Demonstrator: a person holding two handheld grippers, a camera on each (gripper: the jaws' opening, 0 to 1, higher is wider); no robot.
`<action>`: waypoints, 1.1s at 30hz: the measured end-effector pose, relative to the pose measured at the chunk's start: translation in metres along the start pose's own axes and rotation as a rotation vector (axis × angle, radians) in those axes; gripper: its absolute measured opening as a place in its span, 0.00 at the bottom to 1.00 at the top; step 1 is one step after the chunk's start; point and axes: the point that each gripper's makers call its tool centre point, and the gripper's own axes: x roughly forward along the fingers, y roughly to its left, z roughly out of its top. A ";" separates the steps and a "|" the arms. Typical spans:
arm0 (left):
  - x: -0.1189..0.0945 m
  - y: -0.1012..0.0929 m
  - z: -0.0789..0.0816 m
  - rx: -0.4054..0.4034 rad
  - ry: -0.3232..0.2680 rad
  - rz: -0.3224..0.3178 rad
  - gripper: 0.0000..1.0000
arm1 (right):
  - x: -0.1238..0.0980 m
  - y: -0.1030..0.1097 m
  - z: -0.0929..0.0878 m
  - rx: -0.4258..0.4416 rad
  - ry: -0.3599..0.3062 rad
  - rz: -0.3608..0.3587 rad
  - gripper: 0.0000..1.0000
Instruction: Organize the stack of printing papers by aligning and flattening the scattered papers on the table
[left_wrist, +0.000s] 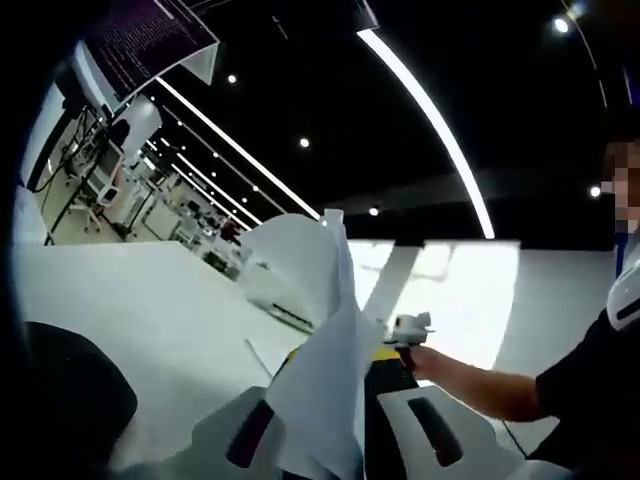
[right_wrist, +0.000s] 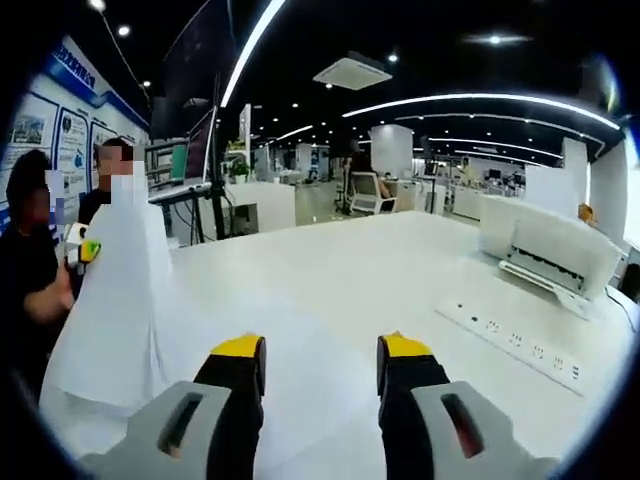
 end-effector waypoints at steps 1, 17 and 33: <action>0.000 0.000 0.000 0.000 0.000 0.000 0.06 | 0.000 0.000 -0.004 0.002 0.007 -0.001 0.41; 0.001 -0.006 -0.002 0.001 0.000 -0.004 0.06 | 0.028 -0.012 -0.032 0.011 0.079 -0.027 0.47; 0.002 -0.011 -0.004 0.000 0.000 -0.006 0.06 | 0.035 -0.017 -0.055 0.034 0.110 -0.055 0.52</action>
